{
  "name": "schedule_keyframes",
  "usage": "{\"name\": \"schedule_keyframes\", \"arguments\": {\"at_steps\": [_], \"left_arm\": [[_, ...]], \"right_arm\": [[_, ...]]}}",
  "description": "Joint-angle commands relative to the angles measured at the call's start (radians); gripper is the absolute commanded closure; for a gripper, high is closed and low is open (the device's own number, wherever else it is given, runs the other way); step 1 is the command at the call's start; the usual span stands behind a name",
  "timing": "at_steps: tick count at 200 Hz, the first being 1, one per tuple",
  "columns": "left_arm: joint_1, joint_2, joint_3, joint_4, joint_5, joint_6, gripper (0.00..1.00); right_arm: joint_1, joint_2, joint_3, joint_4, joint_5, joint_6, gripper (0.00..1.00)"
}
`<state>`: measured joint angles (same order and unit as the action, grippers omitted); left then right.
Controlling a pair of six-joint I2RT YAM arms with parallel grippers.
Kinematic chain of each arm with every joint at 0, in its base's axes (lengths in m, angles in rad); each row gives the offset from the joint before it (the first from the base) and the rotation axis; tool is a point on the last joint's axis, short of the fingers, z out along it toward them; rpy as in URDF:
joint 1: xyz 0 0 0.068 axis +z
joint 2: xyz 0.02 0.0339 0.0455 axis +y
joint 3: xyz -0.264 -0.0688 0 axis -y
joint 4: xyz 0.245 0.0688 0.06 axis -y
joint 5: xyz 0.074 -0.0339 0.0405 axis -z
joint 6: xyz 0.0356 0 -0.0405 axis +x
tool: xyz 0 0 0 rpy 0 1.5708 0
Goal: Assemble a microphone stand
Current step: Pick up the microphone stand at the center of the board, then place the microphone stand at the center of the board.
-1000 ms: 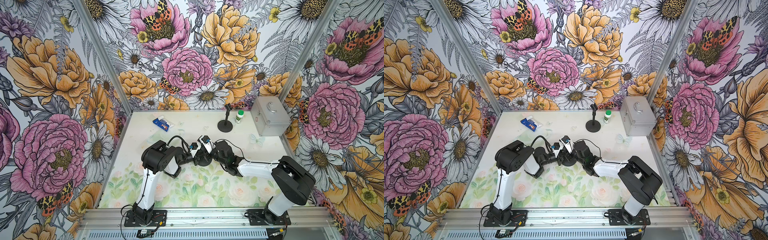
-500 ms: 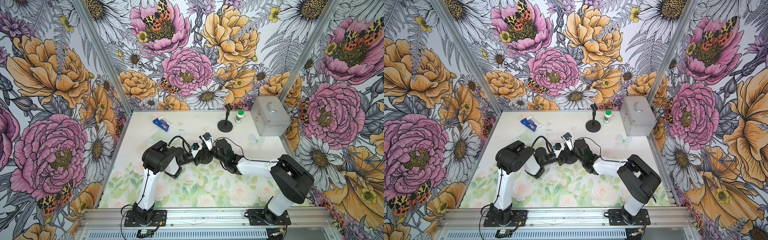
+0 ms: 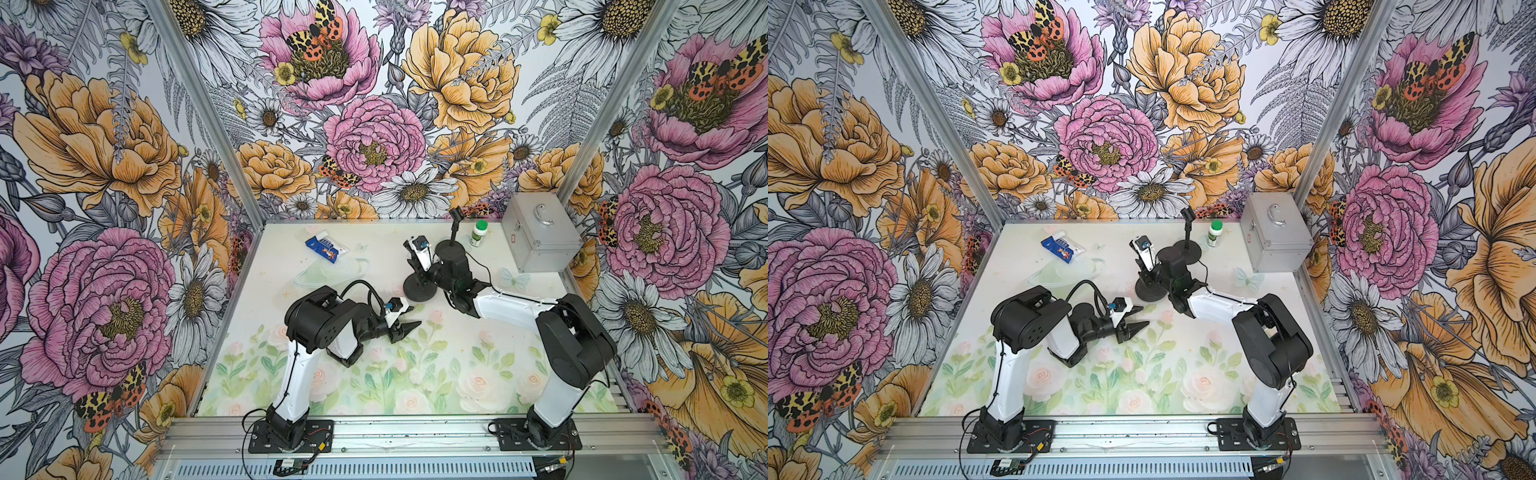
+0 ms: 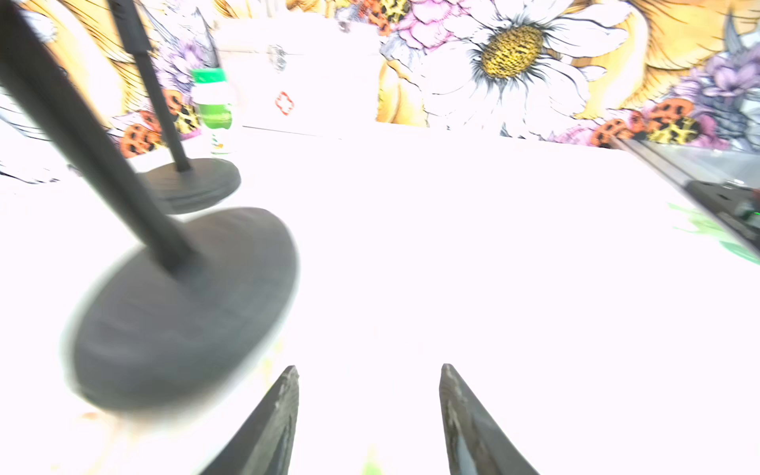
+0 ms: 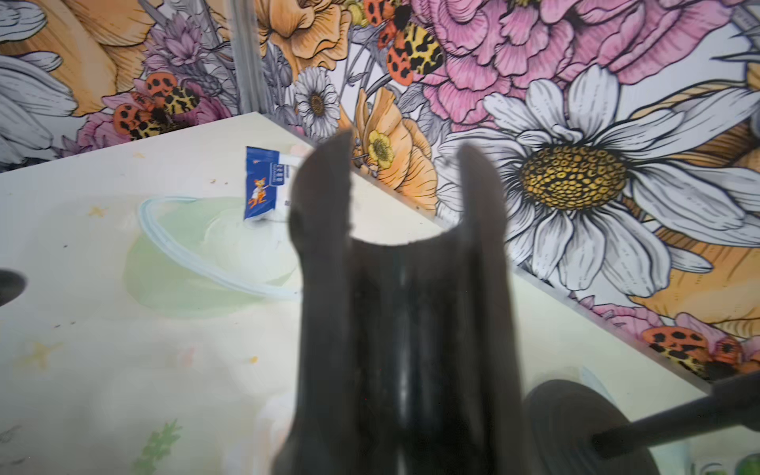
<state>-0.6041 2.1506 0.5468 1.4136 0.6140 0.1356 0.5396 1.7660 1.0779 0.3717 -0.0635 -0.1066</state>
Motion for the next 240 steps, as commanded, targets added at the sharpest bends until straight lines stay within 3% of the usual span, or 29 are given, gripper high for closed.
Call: {"name": "schedule_keyframes", "arguments": {"at_steps": [1,88,93,94,97,101,174,205,240], "left_arm": [[0.001,-0.062,-0.026,-0.002,0.0,0.015,0.45],[0.003,-0.103,-0.07,-0.001,-0.023,0.012,0.43],[0.001,-0.109,-0.073,-0.002,-0.029,0.011,0.37],[0.001,-0.11,-0.075,-0.002,-0.03,0.01,0.33],[0.0,-0.113,-0.078,-0.002,-0.033,0.01,0.09],[-0.003,-0.12,-0.082,-0.002,-0.036,0.01,0.02],[-0.037,-0.162,-0.127,-0.001,-0.114,0.049,0.01],[-0.041,-0.176,-0.134,-0.002,-0.124,0.043,0.01],[-0.04,-0.193,-0.133,-0.002,-0.176,0.03,0.01]], "right_arm": [[-0.036,0.03,0.11,0.085,-0.012,-0.041,1.0],[-0.122,0.319,0.47,0.089,-0.044,-0.059,1.0],[-0.123,0.335,0.485,0.088,-0.047,-0.06,1.0],[-0.124,0.337,0.487,0.088,-0.047,-0.059,1.0],[-0.124,0.346,0.496,0.088,-0.047,-0.059,1.0],[-0.126,0.356,0.505,0.087,-0.048,-0.057,1.0],[-0.141,0.438,0.529,0.084,-0.047,-0.016,1.0],[-0.154,0.415,0.498,0.072,-0.06,0.029,0.73],[-0.165,0.368,0.444,0.062,-0.078,0.032,0.57]]}}
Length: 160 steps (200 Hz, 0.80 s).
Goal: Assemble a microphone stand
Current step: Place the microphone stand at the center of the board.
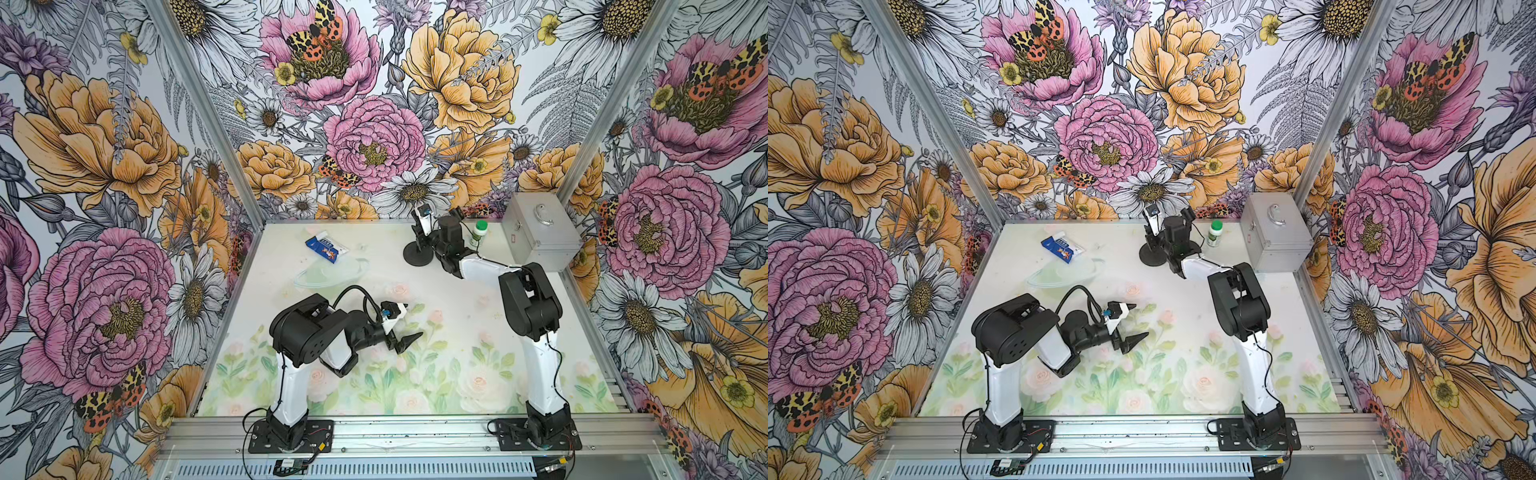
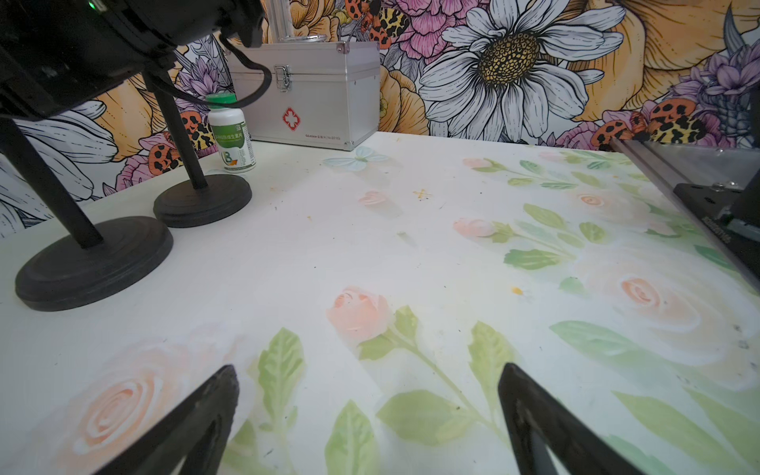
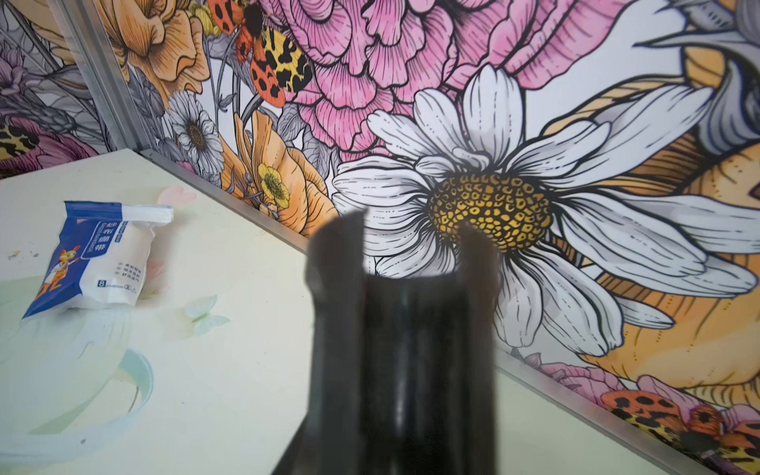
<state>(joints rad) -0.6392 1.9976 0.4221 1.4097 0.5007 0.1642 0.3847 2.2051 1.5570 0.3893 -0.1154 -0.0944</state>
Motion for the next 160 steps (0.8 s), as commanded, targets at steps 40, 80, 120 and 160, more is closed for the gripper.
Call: {"name": "schedule_keyframes", "arguments": {"at_steps": [40,80,120,160], "left_arm": [[-0.003,-0.08,-0.004,0.003,-0.185,0.04,0.01],[0.052,-0.117,0.024,0.002,-0.22,-0.062,0.01],[0.062,-0.161,0.038,0.0,-0.268,-0.089,0.01],[0.059,-0.352,-0.022,-0.117,-0.381,-0.125,0.01]], "right_arm": [[-0.019,-0.158,-0.113,0.035,-0.099,0.008,0.5],[-0.015,-0.34,-0.29,0.035,-0.164,0.052,0.46],[-0.009,-0.615,-0.562,0.047,-0.167,0.064,0.43],[-0.008,-0.899,-0.78,-0.056,-0.053,0.055,0.0]]}}
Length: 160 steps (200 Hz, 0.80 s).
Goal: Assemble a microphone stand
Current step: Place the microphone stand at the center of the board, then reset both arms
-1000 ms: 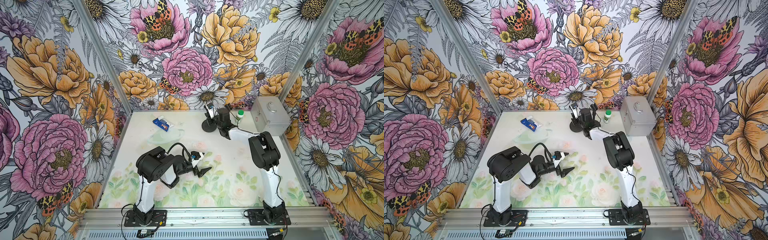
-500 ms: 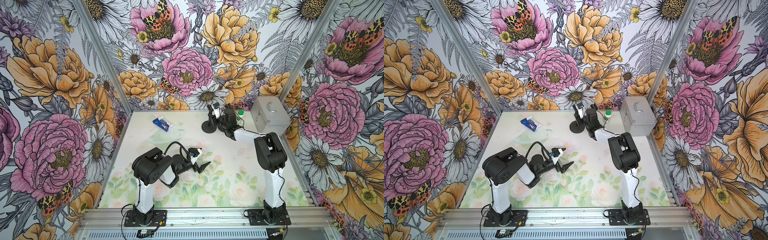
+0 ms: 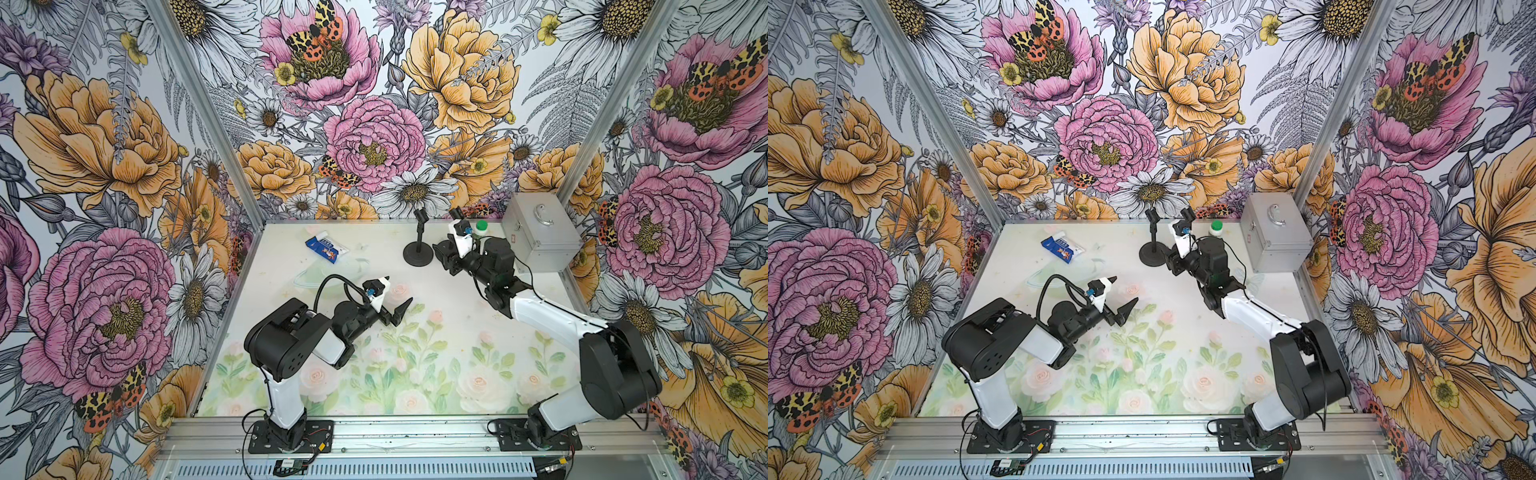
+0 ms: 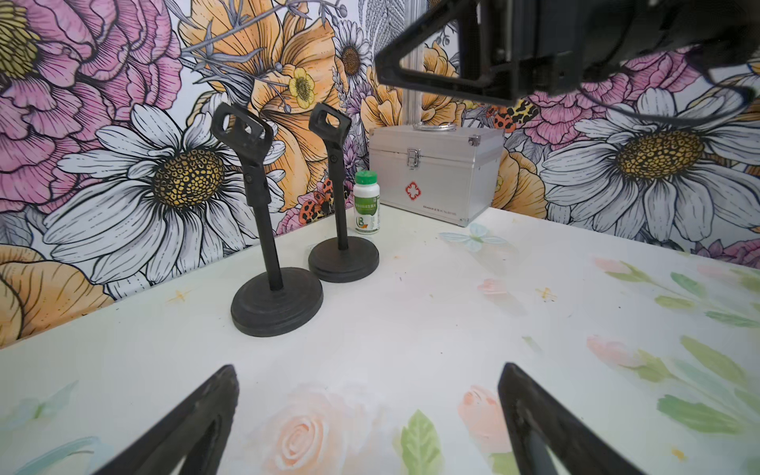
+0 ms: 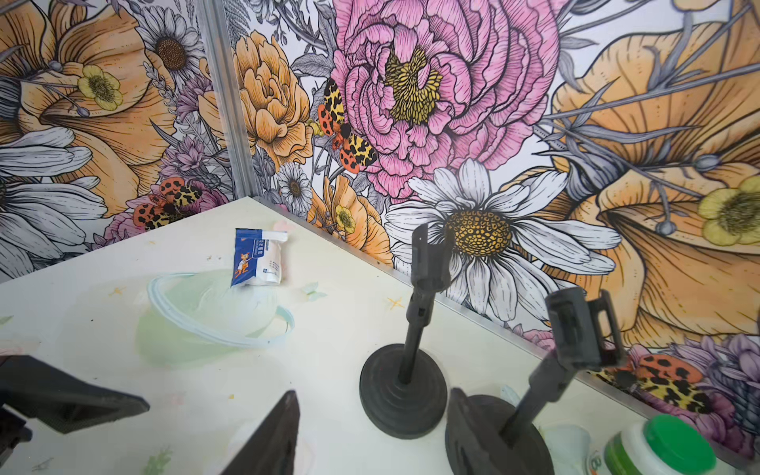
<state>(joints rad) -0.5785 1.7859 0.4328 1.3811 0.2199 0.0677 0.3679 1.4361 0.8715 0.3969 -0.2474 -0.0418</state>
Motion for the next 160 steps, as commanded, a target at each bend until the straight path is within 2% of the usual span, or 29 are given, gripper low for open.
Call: {"name": "schedule_keyframes", "arguments": {"at_steps": [1,31,58,85,101,113,125,160], "left_arm": [[-0.002,-0.149,-0.032,-0.106,-0.102,-0.029,0.01],[-0.014,-0.42,0.103,-0.771,-0.196,0.042,0.01],[-0.006,-0.546,0.036,-0.803,-0.28,-0.037,0.01],[0.005,-0.684,0.057,-1.012,-0.42,0.056,0.01],[0.044,-0.765,0.059,-1.104,-0.518,0.099,0.01],[0.109,-0.789,0.047,-1.14,-0.542,0.119,0.01],[0.177,-0.785,0.032,-1.147,-0.541,0.116,0.01],[0.283,-0.713,0.0,-1.068,-0.514,0.187,0.01]], "right_arm": [[0.009,-0.14,-0.102,-0.066,0.084,0.002,0.0],[0.007,-0.352,-0.26,-0.114,0.236,-0.038,0.0],[-0.005,-0.489,-0.345,-0.185,0.356,-0.085,0.0],[-0.052,-0.615,-0.417,-0.254,0.453,-0.109,0.0],[-0.115,-0.664,-0.479,-0.243,0.457,-0.091,0.0],[-0.18,-0.648,-0.527,-0.181,0.393,-0.062,0.0],[-0.229,-0.571,-0.562,-0.08,0.319,-0.017,0.0],[-0.266,-0.298,-0.575,0.153,0.306,0.026,0.0]]}}
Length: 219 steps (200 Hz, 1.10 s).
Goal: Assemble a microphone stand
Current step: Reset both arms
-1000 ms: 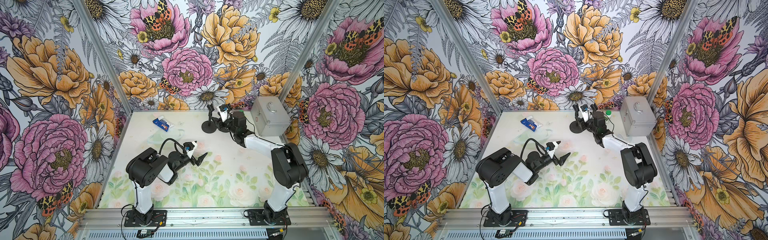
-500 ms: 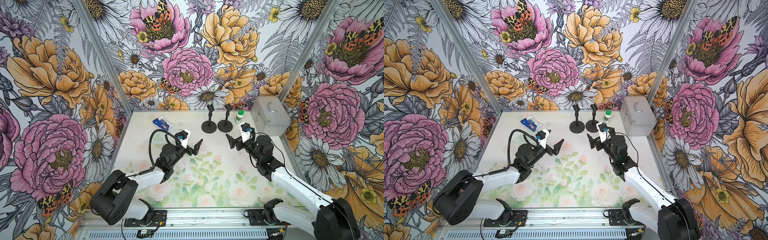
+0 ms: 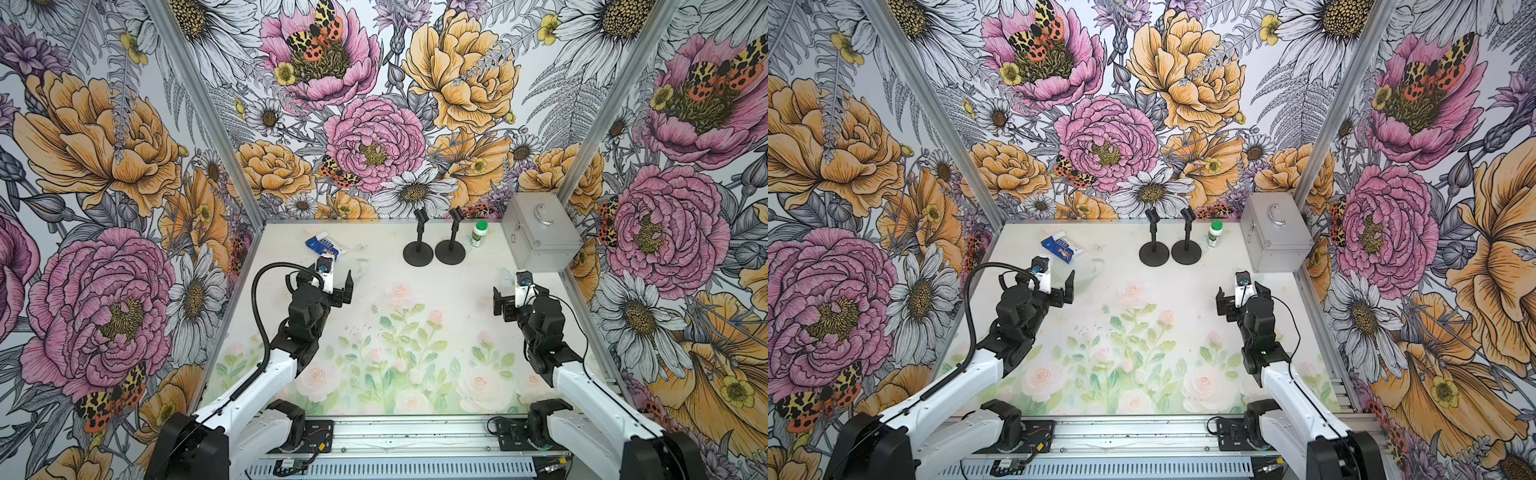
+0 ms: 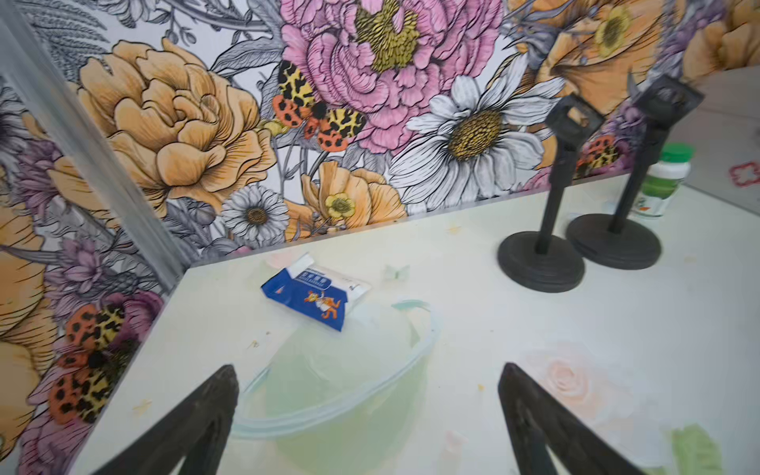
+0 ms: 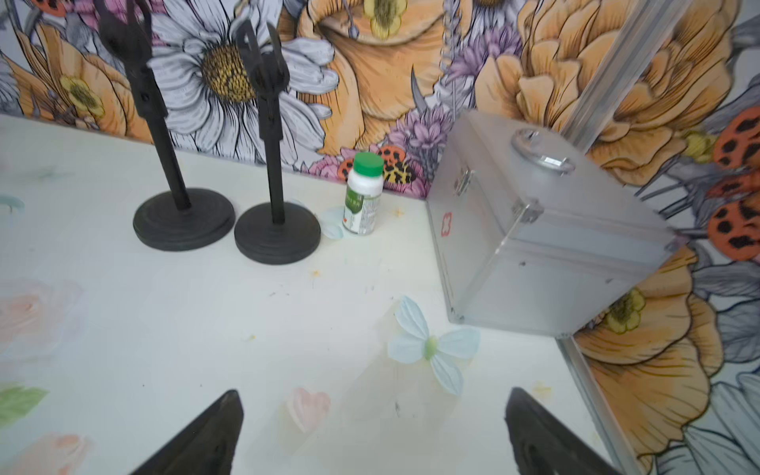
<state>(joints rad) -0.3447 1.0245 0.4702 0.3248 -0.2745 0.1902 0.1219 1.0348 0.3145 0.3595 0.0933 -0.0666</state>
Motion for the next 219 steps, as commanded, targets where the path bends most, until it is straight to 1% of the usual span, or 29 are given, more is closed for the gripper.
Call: {"name": "schedule_keyframes", "arguments": {"at_steps": [1,8,15,17,20,44,63,68,77,84,92,101,105,111,117,128,130,139,143,155,167,183,219], "left_arm": [[0.053,0.051,-0.039,-0.004,-0.016,0.063,0.01],[0.08,0.073,-0.058,0.043,0.016,0.053,0.01],[0.11,0.09,-0.083,0.088,0.057,0.035,0.01],[0.119,0.094,-0.088,0.105,0.09,0.032,0.01],[0.128,0.101,-0.1,0.127,0.11,0.025,0.01],[0.205,0.175,-0.169,0.317,0.166,-0.014,0.01],[0.256,0.255,-0.157,0.418,0.237,-0.006,0.01],[0.271,0.284,-0.151,0.45,0.252,-0.026,0.02],[0.288,0.315,-0.118,0.43,0.256,-0.065,0.02],[0.295,0.362,-0.115,0.486,0.29,-0.069,0.01],[0.296,0.403,-0.105,0.513,0.283,-0.075,0.01],[0.312,0.395,-0.103,0.49,0.286,-0.091,0.01],[0.319,0.394,-0.107,0.492,0.278,-0.102,0.01],[0.325,0.412,-0.121,0.539,0.276,-0.109,0.01],[0.329,0.44,-0.134,0.589,0.282,-0.11,0.01],[0.332,0.537,-0.145,0.74,0.286,-0.12,0.01],[0.335,0.539,-0.144,0.738,0.286,-0.122,0.02],[0.342,0.494,-0.114,0.588,0.264,-0.131,0.01],[0.34,0.489,-0.097,0.555,0.264,-0.13,0.01],[0.343,0.509,-0.095,0.589,0.273,-0.136,0.01],[0.342,0.506,-0.097,0.588,0.264,-0.134,0.01],[0.341,0.507,-0.095,0.587,0.261,-0.136,0.01],[0.346,0.51,-0.082,0.563,0.263,-0.143,0.01]], "right_arm": [[-0.022,0.108,-0.02,0.199,-0.036,0.056,0.0],[-0.039,0.133,-0.029,0.24,-0.034,0.07,0.0],[-0.05,0.134,-0.023,0.236,-0.048,0.073,0.0],[-0.053,0.136,-0.026,0.245,-0.051,0.072,0.0],[-0.057,0.139,-0.03,0.26,-0.055,0.075,0.0],[-0.114,0.188,-0.039,0.363,-0.116,0.105,0.0],[-0.155,0.269,-0.051,0.516,-0.171,0.107,0.0],[-0.17,0.3,-0.048,0.56,-0.186,0.114,0.0],[-0.201,0.364,-0.023,0.572,-0.213,0.143,0.0],[-0.218,0.415,-0.009,0.596,-0.243,0.155,0.0],[-0.224,0.464,0.004,0.613,-0.266,0.152,0.0],[-0.224,0.507,0.008,0.657,-0.267,0.151,0.0],[-0.226,0.504,0.011,0.646,-0.265,0.154,0.0],[-0.226,0.488,0.019,0.597,-0.253,0.158,0.0],[-0.227,0.5,0.02,0.618,-0.259,0.16,0.0],[-0.232,0.496,0.024,0.6,-0.27,0.163,0.0],[-0.233,0.495,0.025,0.595,-0.268,0.163,0.0],[-0.232,0.505,0.037,0.592,-0.263,0.166,0.0],[-0.232,0.503,0.044,0.571,-0.263,0.167,0.0],[-0.222,0.501,0.061,0.534,-0.254,0.153,0.0],[-0.204,0.499,0.076,0.503,-0.238,0.136,0.0],[-0.168,0.493,0.08,0.484,-0.165,0.119,0.0],[-0.167,0.495,0.08,0.487,-0.159,0.12,0.0]]}}
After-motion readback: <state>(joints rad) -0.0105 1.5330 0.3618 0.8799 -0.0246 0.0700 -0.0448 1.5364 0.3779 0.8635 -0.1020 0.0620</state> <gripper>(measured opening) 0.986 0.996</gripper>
